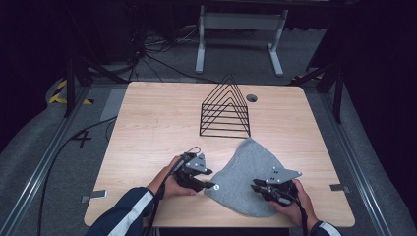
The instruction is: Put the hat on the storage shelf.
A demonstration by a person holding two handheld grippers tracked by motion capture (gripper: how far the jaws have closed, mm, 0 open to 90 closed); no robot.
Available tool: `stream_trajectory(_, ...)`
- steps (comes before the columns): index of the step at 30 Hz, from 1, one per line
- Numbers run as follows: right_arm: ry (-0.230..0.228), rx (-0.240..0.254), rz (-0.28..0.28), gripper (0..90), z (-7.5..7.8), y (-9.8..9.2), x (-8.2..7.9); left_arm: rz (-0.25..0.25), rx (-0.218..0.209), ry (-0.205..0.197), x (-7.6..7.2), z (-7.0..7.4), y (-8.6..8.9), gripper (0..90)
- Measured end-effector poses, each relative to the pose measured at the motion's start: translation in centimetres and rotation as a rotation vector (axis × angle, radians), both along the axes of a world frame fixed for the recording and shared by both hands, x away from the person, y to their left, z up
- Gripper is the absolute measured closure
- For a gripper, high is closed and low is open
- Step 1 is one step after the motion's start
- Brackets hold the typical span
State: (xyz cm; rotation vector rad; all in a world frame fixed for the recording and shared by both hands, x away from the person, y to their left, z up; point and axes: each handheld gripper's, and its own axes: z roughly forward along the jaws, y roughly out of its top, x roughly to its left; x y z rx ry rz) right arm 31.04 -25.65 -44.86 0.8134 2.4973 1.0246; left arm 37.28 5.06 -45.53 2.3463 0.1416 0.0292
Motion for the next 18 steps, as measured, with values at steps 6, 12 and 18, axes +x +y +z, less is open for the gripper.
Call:
stream_trajectory(6, 0.009, -0.018, -0.181, 79.7, -0.6, -2.7, 3.6, -0.026, 0.043, 0.012, -1.1, -0.9, -0.8, 58.1)
stream_trajectory(12, 0.051, 0.016, -0.211, 83.0, -0.8, -3.5, 5.9, -0.074, 0.036, 0.046, -2.6, -1.0, -0.5, 62.1)
stream_trajectory(18, 0.035, -0.024, -0.156, 85.5, -0.8, -1.7, 7.5, -0.098, 0.046, 0.057, -4.2, -1.0, -1.2, 63.7)
